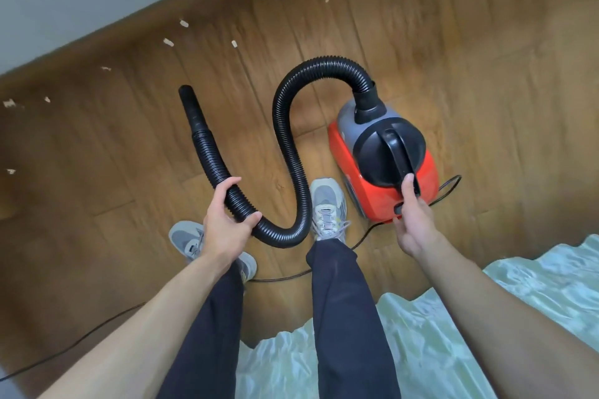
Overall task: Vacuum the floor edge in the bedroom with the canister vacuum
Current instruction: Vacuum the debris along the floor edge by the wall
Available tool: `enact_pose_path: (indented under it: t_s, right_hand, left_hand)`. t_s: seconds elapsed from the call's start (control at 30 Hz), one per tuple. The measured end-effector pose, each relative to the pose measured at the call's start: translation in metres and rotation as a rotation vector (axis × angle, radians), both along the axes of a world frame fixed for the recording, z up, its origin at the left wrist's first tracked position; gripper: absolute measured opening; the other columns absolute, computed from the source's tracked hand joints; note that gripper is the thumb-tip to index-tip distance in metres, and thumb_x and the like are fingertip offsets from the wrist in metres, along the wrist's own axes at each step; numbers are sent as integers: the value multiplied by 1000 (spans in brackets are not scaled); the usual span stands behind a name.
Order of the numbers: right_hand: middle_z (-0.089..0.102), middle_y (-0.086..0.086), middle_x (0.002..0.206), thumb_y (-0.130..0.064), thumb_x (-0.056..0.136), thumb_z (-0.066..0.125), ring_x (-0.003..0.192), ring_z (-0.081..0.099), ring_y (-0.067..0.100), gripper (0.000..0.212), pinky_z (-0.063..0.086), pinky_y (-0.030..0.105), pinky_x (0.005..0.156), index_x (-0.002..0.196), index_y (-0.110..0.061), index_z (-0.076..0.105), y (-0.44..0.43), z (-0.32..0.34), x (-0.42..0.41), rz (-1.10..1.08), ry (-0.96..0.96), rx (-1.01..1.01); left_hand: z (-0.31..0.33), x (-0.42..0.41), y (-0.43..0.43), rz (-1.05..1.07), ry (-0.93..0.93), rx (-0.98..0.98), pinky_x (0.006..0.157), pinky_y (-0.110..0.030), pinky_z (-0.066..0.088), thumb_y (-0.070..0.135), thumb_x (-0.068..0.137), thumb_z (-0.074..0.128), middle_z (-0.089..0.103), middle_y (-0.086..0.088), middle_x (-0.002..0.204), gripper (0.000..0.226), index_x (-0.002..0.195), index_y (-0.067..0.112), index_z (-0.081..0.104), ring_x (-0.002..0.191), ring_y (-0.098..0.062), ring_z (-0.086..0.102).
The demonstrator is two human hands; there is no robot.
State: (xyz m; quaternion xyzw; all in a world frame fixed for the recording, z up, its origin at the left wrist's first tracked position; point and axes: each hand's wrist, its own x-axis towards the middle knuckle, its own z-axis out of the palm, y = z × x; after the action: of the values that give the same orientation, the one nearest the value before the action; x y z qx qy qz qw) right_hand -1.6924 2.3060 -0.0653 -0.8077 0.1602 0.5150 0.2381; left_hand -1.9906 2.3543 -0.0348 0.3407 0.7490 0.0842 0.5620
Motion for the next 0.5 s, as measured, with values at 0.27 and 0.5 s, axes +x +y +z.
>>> enact_pose_path:
  t_s: [0.27, 0.5]
  right_hand:
    - [45, -1, 152, -61, 85, 64, 138, 44, 17, 73, 31, 36, 119, 142, -19, 45, 10, -15, 4, -149, 50, 75]
    - [45, -3, 153, -84, 36, 79, 139, 43, 14, 140, 28, 40, 122, 153, -22, 34, 3, -23, 8, -184, 100, 142]
  left_hand:
    - [-10, 7, -7, 6, 17, -37, 69, -51, 62, -6, 82, 75, 58, -19, 102, 72, 115, 53, 50, 83, -44, 68]
    - [-23, 8, -11, 16, -16, -60, 75, -53, 62, -6, 81, 76, 56, -12, 107, 73, 119, 50, 51, 91, -43, 67]
